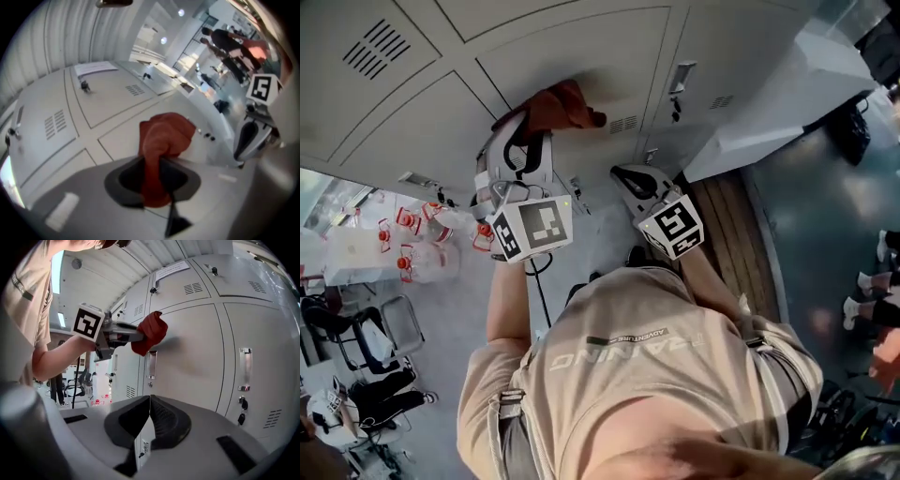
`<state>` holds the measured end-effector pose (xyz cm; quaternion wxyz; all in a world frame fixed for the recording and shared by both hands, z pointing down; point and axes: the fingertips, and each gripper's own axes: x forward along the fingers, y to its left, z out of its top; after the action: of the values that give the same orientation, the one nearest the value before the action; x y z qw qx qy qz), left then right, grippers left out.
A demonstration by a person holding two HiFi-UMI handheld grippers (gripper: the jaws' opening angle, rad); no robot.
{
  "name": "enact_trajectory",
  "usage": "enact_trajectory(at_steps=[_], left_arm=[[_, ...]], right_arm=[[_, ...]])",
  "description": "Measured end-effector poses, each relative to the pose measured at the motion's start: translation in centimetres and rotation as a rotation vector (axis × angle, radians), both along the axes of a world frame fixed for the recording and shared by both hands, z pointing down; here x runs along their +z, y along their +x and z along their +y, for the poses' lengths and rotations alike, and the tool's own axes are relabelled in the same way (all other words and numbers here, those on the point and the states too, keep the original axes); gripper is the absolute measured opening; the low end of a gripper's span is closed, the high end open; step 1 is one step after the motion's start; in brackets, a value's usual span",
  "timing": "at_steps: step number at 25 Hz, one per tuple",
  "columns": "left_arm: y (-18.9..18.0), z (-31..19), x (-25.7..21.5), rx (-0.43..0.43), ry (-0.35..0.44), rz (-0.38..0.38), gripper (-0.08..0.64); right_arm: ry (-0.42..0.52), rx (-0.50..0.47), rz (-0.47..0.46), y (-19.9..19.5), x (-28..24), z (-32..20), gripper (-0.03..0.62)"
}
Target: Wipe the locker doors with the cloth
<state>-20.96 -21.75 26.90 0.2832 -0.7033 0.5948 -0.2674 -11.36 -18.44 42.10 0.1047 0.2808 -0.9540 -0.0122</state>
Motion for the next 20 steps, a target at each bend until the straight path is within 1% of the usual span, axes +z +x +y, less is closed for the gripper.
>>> enact_trajectory(at_steps=[2,5,9,12,14,16,18,20], left_arm=[[0.1,-0.9,-2.5,-0.055,0.052,-0.060,0.081],[0.4,-2.1,-5.3,-0.125,0.106,-0.147,0.081],[0.5,-2.9,-8.8,-0.222,0.173,-0.302,0.081],[0.2,-3.3,-10.2,-0.282,0.197,-0.397,0.081],[-0.5,-3.9,-10.4,-0.318,0.204,-0.436,0.081],[-0.9,-4.4,-10.2,-0.337,0.231,-0.448,0.078],[-0.9,-4.5,-9.9,-0.338,0.263,-0.458,0.071],[-0.9,-4.6,-9.4,-0.331,0.270,-0.472,0.071]], right_arm=[[0.001,-0.041,0.001,0.4,0.0,-1.0,0.015],[-0.010,-0.088,0.003,1.5,0.2,-2.2,0.015],[-0.037,-0.108,0.001,3.1,1.2,-3.7,0.014],[-0.063,-0.114,0.000,3.6,2.0,-4.0,0.015],[-0.075,-0.117,0.000,3.7,2.3,-4.0,0.014],[-0.083,-0.109,0.005,3.9,2.6,-4.2,0.014],[-0.089,-0.100,0.010,4.0,2.6,-4.3,0.014],[-0.087,-0.102,0.015,3.9,2.4,-4.1,0.015]])
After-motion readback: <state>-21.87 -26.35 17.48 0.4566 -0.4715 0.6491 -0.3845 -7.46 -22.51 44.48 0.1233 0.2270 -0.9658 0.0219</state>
